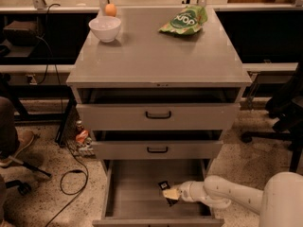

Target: Place rxbar chocolate into bottom drawer

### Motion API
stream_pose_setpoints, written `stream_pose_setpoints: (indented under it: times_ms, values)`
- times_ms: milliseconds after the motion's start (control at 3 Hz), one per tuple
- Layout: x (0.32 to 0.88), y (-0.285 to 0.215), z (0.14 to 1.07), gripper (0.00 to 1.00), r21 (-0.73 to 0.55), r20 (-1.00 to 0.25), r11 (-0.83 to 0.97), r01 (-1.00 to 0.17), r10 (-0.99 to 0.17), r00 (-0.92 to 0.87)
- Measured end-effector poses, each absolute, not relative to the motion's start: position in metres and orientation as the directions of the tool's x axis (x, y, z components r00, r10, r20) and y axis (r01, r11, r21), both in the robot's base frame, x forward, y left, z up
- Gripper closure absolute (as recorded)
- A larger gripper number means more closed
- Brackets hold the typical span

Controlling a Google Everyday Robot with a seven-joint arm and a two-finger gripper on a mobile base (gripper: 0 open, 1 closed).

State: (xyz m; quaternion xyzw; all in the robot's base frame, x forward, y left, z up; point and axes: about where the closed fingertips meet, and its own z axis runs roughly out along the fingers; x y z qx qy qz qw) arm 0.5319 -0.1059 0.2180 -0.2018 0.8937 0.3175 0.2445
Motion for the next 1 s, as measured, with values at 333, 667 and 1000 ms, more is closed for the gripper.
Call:
stream_pose_setpoints:
  times_ms: [333, 667, 1000]
  values:
    - [0.538, -0.104, 0.216, 0.02, 0.467, -0.572, 0.715, -0.52, -0.204, -0.795]
    - [0.548, -0.113, 0.227, 0.0, 0.454, -0.599, 0.724, -0.52, -0.184, -0.78]
    - [0.564, -0.161, 0.267, 0.0, 0.396, -0.663, 0.775, -0.493, -0.131, -0.738]
